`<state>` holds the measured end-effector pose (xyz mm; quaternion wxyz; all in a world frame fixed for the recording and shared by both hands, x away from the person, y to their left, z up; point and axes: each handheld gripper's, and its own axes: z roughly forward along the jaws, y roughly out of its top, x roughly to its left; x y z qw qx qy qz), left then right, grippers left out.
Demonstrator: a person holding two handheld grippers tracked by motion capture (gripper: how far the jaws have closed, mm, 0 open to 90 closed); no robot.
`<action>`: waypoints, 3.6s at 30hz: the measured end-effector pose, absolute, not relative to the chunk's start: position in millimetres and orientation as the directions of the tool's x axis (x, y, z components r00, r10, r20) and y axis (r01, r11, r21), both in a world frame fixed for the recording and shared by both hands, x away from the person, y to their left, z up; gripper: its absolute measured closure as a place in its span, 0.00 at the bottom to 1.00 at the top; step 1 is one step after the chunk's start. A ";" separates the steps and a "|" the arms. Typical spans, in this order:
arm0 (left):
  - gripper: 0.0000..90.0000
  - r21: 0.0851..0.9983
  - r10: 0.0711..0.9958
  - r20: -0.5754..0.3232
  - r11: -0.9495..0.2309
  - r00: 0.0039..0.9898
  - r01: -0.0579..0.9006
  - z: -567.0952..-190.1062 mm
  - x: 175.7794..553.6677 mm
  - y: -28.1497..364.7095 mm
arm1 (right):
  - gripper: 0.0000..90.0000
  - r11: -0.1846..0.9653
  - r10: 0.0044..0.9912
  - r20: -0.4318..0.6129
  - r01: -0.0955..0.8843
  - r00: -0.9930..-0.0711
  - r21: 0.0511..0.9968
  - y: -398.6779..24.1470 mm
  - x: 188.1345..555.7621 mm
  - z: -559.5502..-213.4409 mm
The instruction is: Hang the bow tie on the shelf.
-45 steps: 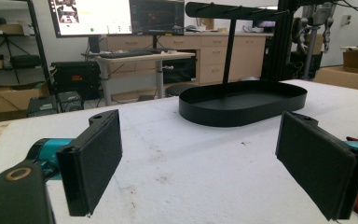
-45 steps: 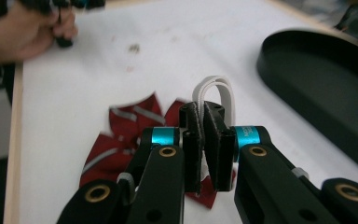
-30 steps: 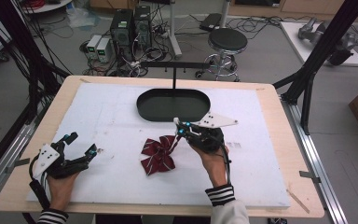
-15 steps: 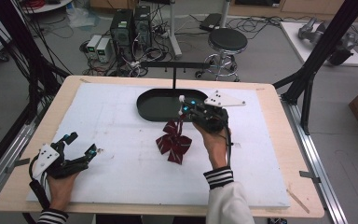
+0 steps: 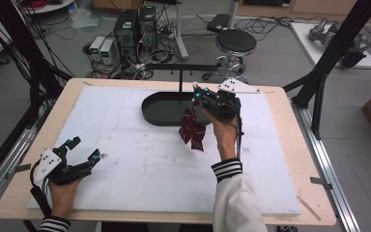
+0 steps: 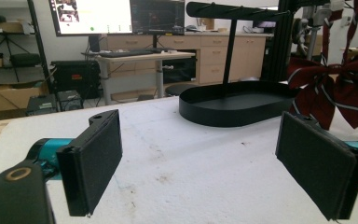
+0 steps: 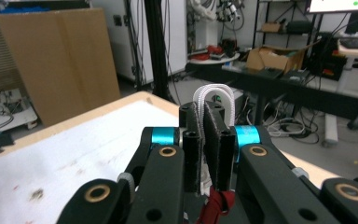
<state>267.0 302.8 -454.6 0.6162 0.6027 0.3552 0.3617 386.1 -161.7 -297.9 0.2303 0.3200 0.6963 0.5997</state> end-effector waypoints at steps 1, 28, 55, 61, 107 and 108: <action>0.17 1.000 0.874 -0.002 0.012 0.486 -0.018 -454.6 267.0 302.8 | 0.95 0.078 0.723 0.068 0.178 -0.687 0.981 -161.0 388.4 -296.4; 0.17 1.000 0.873 -0.006 0.015 0.487 -0.016 -454.7 267.4 303.0 | 0.95 0.076 0.733 0.060 0.170 -0.678 0.983 -142.6 452.6 -265.4; 0.17 1.000 0.872 -0.014 0.021 0.489 -0.010 -454.7 267.8 303.8 | 0.95 0.102 0.842 -0.005 0.149 -0.540 0.984 -135.2 486.6 -261.7; 0.17 1.000 0.871 -0.014 0.022 0.490 -0.009 -454.7 267.8 304.2 | 0.95 0.071 0.839 0.030 0.164 -0.544 0.984 -130.6 495.1 -270.5; 0.17 1.000 0.873 -0.014 0.024 0.487 -0.013 -454.7 268.0 303.9 | 0.22 0.266 0.750 -0.060 0.217 -0.659 0.939 -109.5 487.1 -271.1; 0.17 1.000 0.873 -0.014 0.023 0.488 -0.013 -454.8 267.6 303.9 | 0.19 0.269 0.747 -0.067 0.208 -0.662 0.940 -111.3 483.5 -268.5</action>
